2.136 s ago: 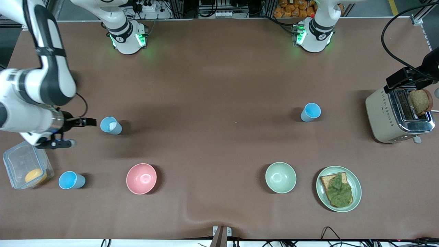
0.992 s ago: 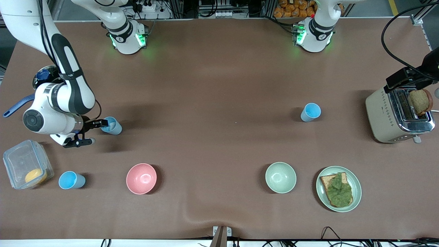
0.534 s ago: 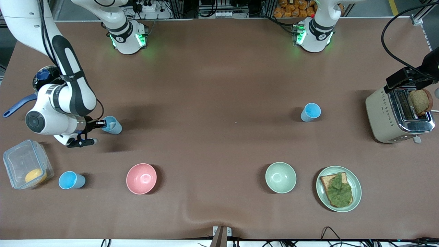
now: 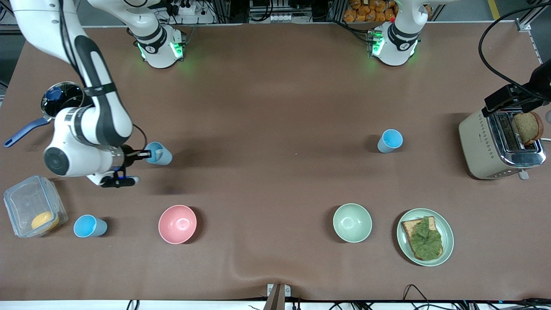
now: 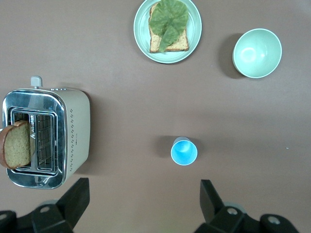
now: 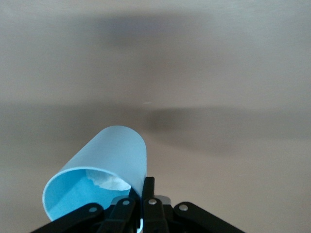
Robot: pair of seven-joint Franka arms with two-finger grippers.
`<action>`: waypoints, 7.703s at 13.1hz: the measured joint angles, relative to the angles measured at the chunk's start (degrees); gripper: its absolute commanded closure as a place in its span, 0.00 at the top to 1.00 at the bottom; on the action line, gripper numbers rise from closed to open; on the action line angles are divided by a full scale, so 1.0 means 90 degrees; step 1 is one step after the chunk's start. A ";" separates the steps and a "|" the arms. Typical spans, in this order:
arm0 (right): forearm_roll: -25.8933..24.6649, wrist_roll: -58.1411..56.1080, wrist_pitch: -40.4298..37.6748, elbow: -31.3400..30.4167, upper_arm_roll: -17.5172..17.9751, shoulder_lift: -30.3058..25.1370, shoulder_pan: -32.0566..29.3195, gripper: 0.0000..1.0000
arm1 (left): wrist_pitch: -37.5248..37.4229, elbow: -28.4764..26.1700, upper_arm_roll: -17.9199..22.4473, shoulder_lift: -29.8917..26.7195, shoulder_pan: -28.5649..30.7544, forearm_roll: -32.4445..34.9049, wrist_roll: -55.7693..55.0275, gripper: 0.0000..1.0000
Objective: Stack blue cups with both arms
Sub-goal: 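Lift the blue cup with the right gripper toward the table middle, then set the blue cup down and open the right gripper, then retract the right gripper while the left gripper grasps the other blue cup, then carry the held blue cup with the left gripper above the placed cup, then lower the blue cup into the other cup and open the left gripper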
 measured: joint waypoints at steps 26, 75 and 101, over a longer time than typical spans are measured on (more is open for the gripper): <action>0.1021 0.4884 -0.0803 0.3311 -0.0228 0.1413 0.2736 1.00 | -0.0034 -0.0015 -0.0111 0.0267 0.0058 -0.0154 0.0320 1.00; -0.1282 0.0367 -0.1652 0.1017 0.0191 -0.2520 -0.1025 1.00 | 0.3811 -0.3080 -0.1043 0.0337 -0.1797 -0.0616 0.0039 0.00; -0.1289 0.0365 -0.1692 0.1017 0.0179 -0.2520 -0.1028 1.00 | 0.3945 -0.0025 -0.0738 0.3606 -0.4742 -0.0616 -0.3100 0.07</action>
